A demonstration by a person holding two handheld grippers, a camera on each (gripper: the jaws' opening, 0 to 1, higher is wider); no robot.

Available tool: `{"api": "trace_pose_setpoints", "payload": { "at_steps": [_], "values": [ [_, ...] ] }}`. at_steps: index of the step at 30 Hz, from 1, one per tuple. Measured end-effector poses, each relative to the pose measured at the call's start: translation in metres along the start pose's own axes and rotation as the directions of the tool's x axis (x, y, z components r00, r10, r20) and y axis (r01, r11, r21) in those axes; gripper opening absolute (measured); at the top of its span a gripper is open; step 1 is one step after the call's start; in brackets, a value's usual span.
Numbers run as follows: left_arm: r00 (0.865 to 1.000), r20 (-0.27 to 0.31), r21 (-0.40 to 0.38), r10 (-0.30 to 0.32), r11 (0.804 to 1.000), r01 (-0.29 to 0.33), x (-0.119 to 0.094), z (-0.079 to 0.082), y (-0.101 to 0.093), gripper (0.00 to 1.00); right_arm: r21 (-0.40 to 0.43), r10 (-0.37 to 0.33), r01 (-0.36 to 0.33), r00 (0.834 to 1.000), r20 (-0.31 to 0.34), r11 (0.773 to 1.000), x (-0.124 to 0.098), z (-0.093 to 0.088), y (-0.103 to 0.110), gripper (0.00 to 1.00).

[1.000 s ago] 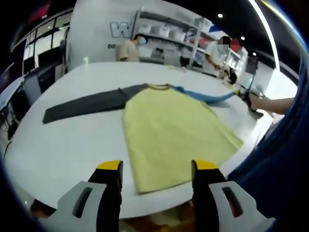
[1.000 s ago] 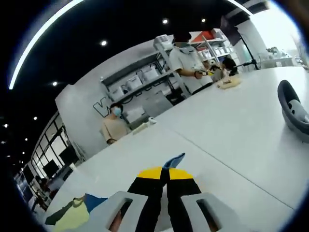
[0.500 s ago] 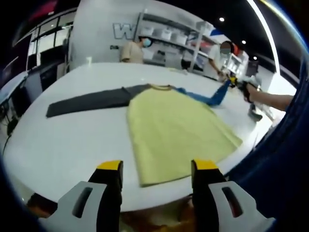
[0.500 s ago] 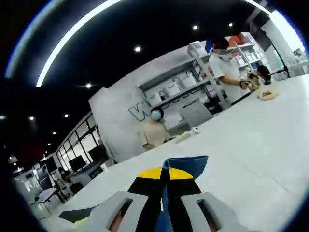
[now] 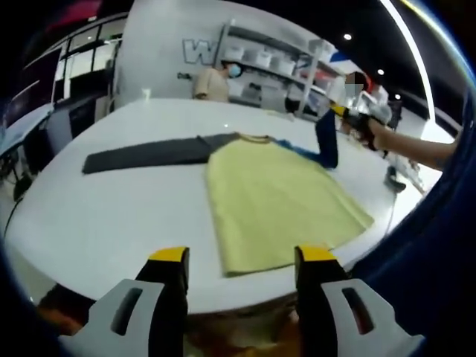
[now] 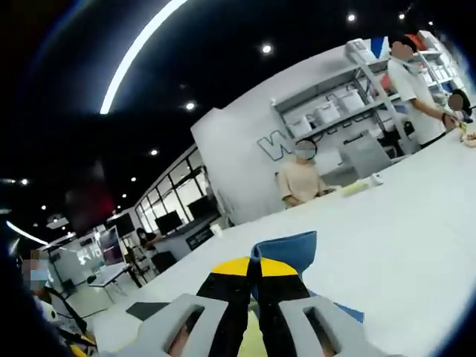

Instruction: Fold the garment on the visible template until the final outline fits inside the template.

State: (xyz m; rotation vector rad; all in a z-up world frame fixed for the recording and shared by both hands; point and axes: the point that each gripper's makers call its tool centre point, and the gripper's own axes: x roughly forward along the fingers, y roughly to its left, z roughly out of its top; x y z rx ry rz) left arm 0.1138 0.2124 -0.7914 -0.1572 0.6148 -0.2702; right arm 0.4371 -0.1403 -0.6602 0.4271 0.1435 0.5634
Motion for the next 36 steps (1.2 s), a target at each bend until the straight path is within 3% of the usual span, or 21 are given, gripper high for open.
{"api": "trace_pose_setpoints", "payload": {
  "at_steps": [4,7,13,15,20,24,29,35,36],
  "values": [
    [1.000,0.009,-0.004,0.001,1.000,-0.001,-0.001,0.000,0.004,0.54,-0.010,0.101,-0.102,0.992,-0.080,0.995,0.017,-0.027,0.041,0.00],
    [1.000,0.010,-0.005,-0.001,1.000,0.001,0.001,-0.001,0.004,0.54,0.002,0.135,-0.136,0.986,-0.095,0.991,0.021,-0.036,0.060,0.00],
    [1.000,0.003,-0.010,-0.004,1.000,0.004,0.000,-0.006,0.006,0.54,0.000,0.238,-0.242,0.956,-0.168,0.970,0.020,-0.072,0.101,0.00],
    [1.000,-0.001,-0.011,-0.008,1.000,0.008,0.000,-0.009,0.008,0.54,-0.008,0.271,-0.279,0.940,-0.208,0.960,0.017,-0.090,0.113,0.00],
    [1.000,-0.013,-0.014,-0.014,1.000,0.014,0.000,-0.012,0.007,0.54,-0.066,0.360,-0.400,0.875,-0.324,0.914,-0.002,-0.138,0.145,0.00],
    [0.999,-0.025,-0.008,-0.022,1.000,0.022,0.000,-0.013,0.006,0.54,-0.074,0.408,-0.467,0.830,-0.380,0.881,-0.017,-0.164,0.160,0.00],
    [0.999,-0.034,-0.001,-0.033,0.999,0.033,0.000,-0.012,0.003,0.54,-0.058,0.474,-0.546,0.771,-0.426,0.836,-0.040,-0.186,0.183,0.00],
    [0.998,-0.045,0.007,-0.042,0.999,0.042,0.001,-0.013,0.001,0.54,-0.025,0.509,-0.583,0.729,-0.457,0.812,-0.058,-0.197,0.195,0.00],
    [0.998,-0.050,0.008,-0.044,0.999,0.044,0.001,-0.014,-0.001,0.54,0.003,0.536,-0.606,0.703,-0.467,0.796,-0.067,-0.199,0.201,0.00]
  ]
}}
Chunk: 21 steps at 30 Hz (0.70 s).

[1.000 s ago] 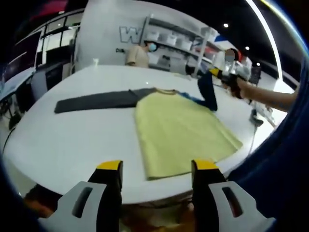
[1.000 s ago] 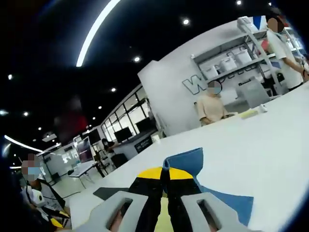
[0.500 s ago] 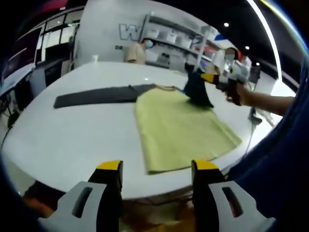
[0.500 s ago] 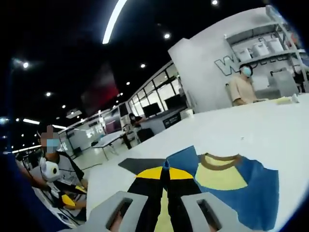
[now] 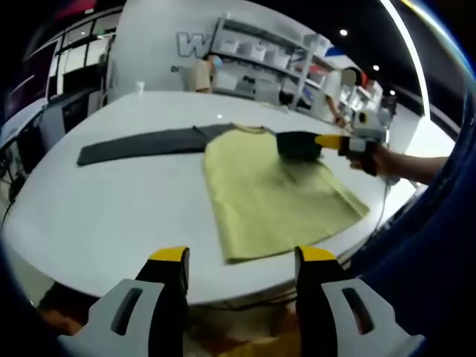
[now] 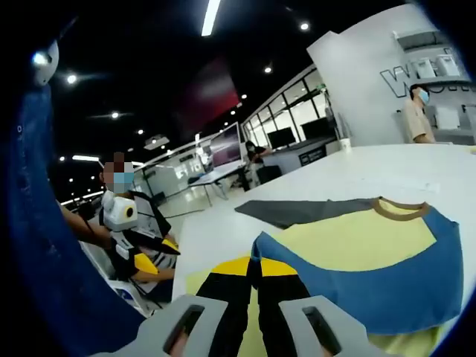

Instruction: Fold the garment on the visible template until the final outline fits inside the template.

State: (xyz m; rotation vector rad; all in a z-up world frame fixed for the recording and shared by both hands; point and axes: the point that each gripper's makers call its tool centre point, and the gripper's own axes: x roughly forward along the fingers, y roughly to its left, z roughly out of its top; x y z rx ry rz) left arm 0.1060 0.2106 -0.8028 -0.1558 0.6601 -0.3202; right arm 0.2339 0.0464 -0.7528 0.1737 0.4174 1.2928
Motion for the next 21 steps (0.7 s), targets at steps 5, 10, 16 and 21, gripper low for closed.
{"api": "trace_pose_setpoints", "payload": {
  "at_steps": [5,10,16,21],
  "values": [
    [1.000,-0.012,0.005,-0.010,1.000,0.010,0.001,-0.002,-0.003,0.54,-0.001,0.084,-0.084,0.994,-0.075,0.996,-0.005,-0.021,0.023,0.00],
    [1.000,-0.015,0.009,-0.019,1.000,0.019,0.003,-0.002,-0.005,0.54,0.027,0.132,-0.130,0.985,-0.114,0.991,-0.010,-0.037,0.037,0.00],
    [1.000,-0.019,0.014,-0.025,1.000,0.026,0.003,-0.003,-0.005,0.53,0.047,0.139,-0.135,0.984,-0.114,0.990,-0.012,-0.042,0.042,0.00],
    [0.999,-0.022,0.017,-0.027,0.999,0.027,0.003,-0.003,-0.004,0.53,0.052,0.137,-0.132,0.984,-0.113,0.990,-0.008,-0.046,0.047,0.00]
  ]
}}
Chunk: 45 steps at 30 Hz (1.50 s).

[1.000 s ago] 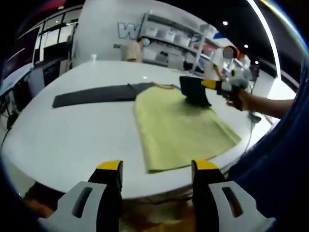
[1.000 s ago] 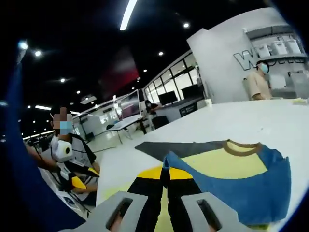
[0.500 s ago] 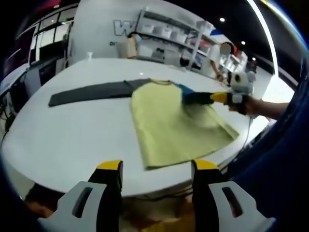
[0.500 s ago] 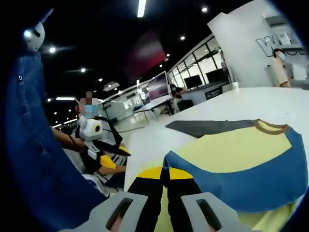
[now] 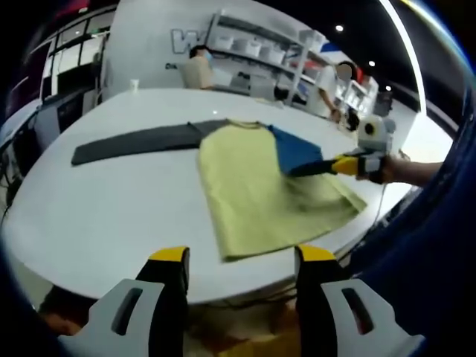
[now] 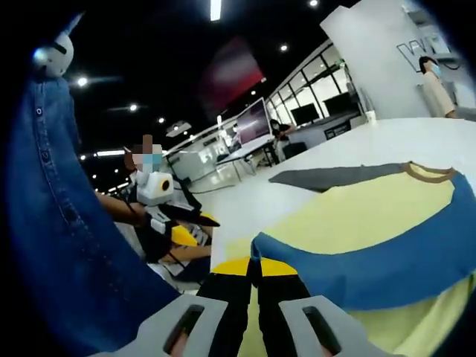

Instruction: Fold the garment on the visible template until the final outline fits inside the template.

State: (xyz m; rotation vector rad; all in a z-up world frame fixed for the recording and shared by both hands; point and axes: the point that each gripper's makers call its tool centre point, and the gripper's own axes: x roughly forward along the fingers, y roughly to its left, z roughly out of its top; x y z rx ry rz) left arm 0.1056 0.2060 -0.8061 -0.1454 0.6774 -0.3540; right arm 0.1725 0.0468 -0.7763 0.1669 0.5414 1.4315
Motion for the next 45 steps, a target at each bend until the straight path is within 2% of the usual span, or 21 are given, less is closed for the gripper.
{"api": "trace_pose_setpoints", "payload": {
  "at_steps": [10,14,19,20,23,25,27,28,29,32,36,38,41,43,45],
  "values": [
    [1.000,0.009,0.002,0.004,1.000,-0.004,0.001,0.001,0.007,0.53,0.006,-0.005,0.005,1.000,-0.003,1.000,0.010,-0.004,0.005,0.00],
    [1.000,0.012,0.003,0.003,1.000,-0.003,0.002,0.002,0.009,0.53,0.009,-0.018,0.018,0.999,0.026,1.000,0.015,0.005,0.005,0.00],
    [1.000,0.011,0.004,-0.003,1.000,0.003,0.005,0.003,0.009,0.53,0.030,-0.027,0.024,0.993,0.111,0.999,0.024,0.026,0.005,0.00],
    [1.000,0.012,0.006,-0.004,1.000,0.004,0.006,0.004,0.009,0.53,0.056,-0.028,0.019,0.986,0.164,0.998,0.023,0.036,0.005,0.00],
    [1.000,0.017,0.010,-0.005,1.000,0.005,0.007,0.007,0.009,0.53,0.124,-0.029,-0.003,0.966,0.257,0.992,0.018,0.050,0.005,0.00],
    [1.000,0.019,0.009,-0.005,1.000,0.005,0.007,0.008,0.010,0.53,0.124,-0.045,0.016,0.971,0.235,0.992,0.017,0.043,0.001,0.00],
    [1.000,0.020,0.009,-0.004,1.000,0.004,0.007,0.008,0.011,0.53,0.098,-0.069,0.052,0.982,0.174,0.994,0.019,0.030,-0.004,0.00],
    [1.000,0.019,0.009,-0.004,1.000,0.004,0.007,0.007,0.013,0.53,0.062,-0.069,0.062,0.991,0.115,0.996,0.022,0.017,-0.004,0.00],
    [1.000,0.020,0.009,-0.004,1.000,0.004,0.007,0.007,0.013,0.53,0.059,-0.071,0.065,0.993,0.096,0.996,0.024,0.012,-0.005,0.00],
    [1.000,0.020,0.006,-0.003,1.000,0.003,0.007,0.007,0.012,0.53,0.062,-0.079,0.074,0.993,0.083,0.995,0.028,0.004,-0.006,0.00],
    [1.000,0.020,0.004,-0.003,1.000,0.003,0.007,0.006,0.013,0.53,0.047,-0.125,0.122,0.990,0.062,0.991,0.025,-0.005,-0.011,0.13],
    [1.000,0.020,0.005,-0.004,1.000,0.004,0.007,0.006,0.013,0.53,0.003,-0.144,0.144,0.988,0.053,0.990,0.019,-0.006,-0.010,0.14],
    [1.000,0.024,0.004,-0.003,1.000,0.003,0.006,0.008,0.014,0.53,-0.051,-0.221,0.226,0.972,0.084,0.973,0.001,0.000,-0.018,0.18],
    [1.000,0.029,0.001,-0.001,1.000,0.001,0.006,0.009,0.015,0.53,-0.063,-0.315,0.324,0.942,0.113,0.944,-0.020,0.004,-0.034,0.20],
    [1.000,0.031,-0.001,0.001,1.000,-0.001,0.006,0.009,0.015,0.53,-0.066,-0.403,0.415,0.904,0.140,0.908,-0.039,0.007,-0.052,0.22]
  ]
}}
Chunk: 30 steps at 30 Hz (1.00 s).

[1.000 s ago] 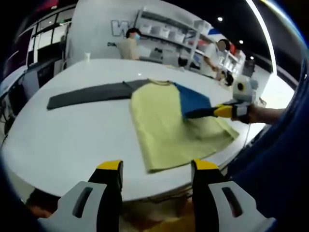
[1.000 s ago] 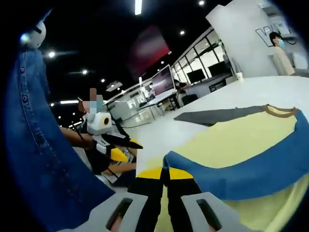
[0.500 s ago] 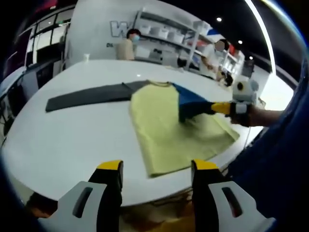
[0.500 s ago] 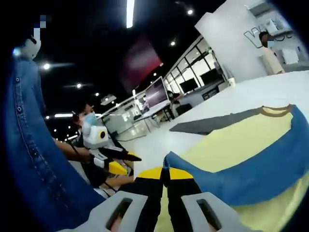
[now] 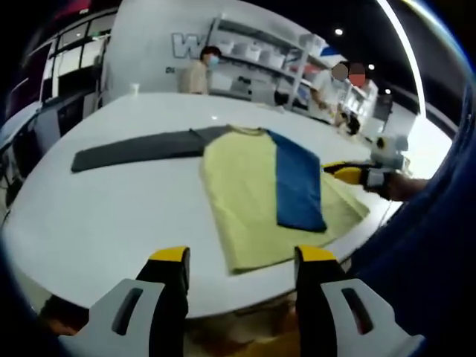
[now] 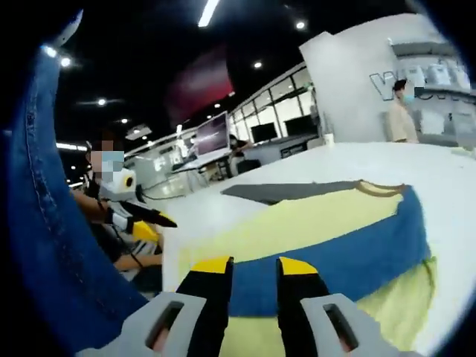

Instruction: Fold the garment on the visible template until the final outline fits inside the template.

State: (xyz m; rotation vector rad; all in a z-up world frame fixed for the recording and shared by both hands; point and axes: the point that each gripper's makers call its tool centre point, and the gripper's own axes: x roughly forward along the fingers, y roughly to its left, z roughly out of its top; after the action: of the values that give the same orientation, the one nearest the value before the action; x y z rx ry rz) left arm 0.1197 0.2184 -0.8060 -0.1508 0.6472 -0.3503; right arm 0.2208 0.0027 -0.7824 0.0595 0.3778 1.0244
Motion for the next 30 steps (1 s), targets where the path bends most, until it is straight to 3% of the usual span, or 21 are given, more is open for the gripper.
{"api": "trace_pose_setpoints", "payload": {
  "at_steps": [2,5,6,10,12,14,21,30],
  "values": [
    [1.000,-0.007,0.003,-0.001,1.000,0.001,0.000,-0.001,-0.001,0.53,-0.025,-0.170,0.170,0.985,0.018,0.985,-0.016,0.002,-0.044,0.25],
    [1.000,-0.012,0.006,0.000,1.000,0.000,-0.001,0.000,-0.001,0.53,-0.106,-0.349,0.347,0.937,0.003,0.932,-0.035,-0.004,-0.093,0.32],
    [1.000,-0.013,0.005,0.003,1.000,-0.003,-0.002,0.001,0.000,0.53,-0.127,-0.415,0.411,0.910,-0.008,0.903,-0.041,-0.010,-0.112,0.34],
    [1.000,-0.016,0.003,0.013,1.000,-0.013,-0.003,0.005,0.000,0.53,-0.156,-0.508,0.502,0.862,0.003,0.851,-0.055,-0.013,-0.143,0.33],
    [1.000,-0.017,0.001,0.017,1.000,-0.017,-0.003,0.007,0.001,0.53,-0.150,-0.505,0.500,0.863,0.002,0.853,-0.055,-0.015,-0.147,0.34],
    [1.000,-0.016,0.003,0.021,1.000,-0.021,-0.003,0.009,0.002,0.53,-0.161,-0.523,0.517,0.852,0.005,0.841,-0.057,-0.015,-0.153,0.35],
    [0.999,-0.014,0.004,0.029,1.000,-0.029,-0.001,0.012,-0.004,0.53,-0.275,-0.552,0.523,0.833,-0.034,0.807,-0.057,-0.027,-0.173,0.37],
    [0.999,-0.016,0.000,0.048,0.999,-0.048,-0.005,0.014,-0.007,0.53,-0.322,-0.572,0.536,0.820,-0.024,0.780,-0.048,-0.020,-0.188,0.41]
  ]
}}
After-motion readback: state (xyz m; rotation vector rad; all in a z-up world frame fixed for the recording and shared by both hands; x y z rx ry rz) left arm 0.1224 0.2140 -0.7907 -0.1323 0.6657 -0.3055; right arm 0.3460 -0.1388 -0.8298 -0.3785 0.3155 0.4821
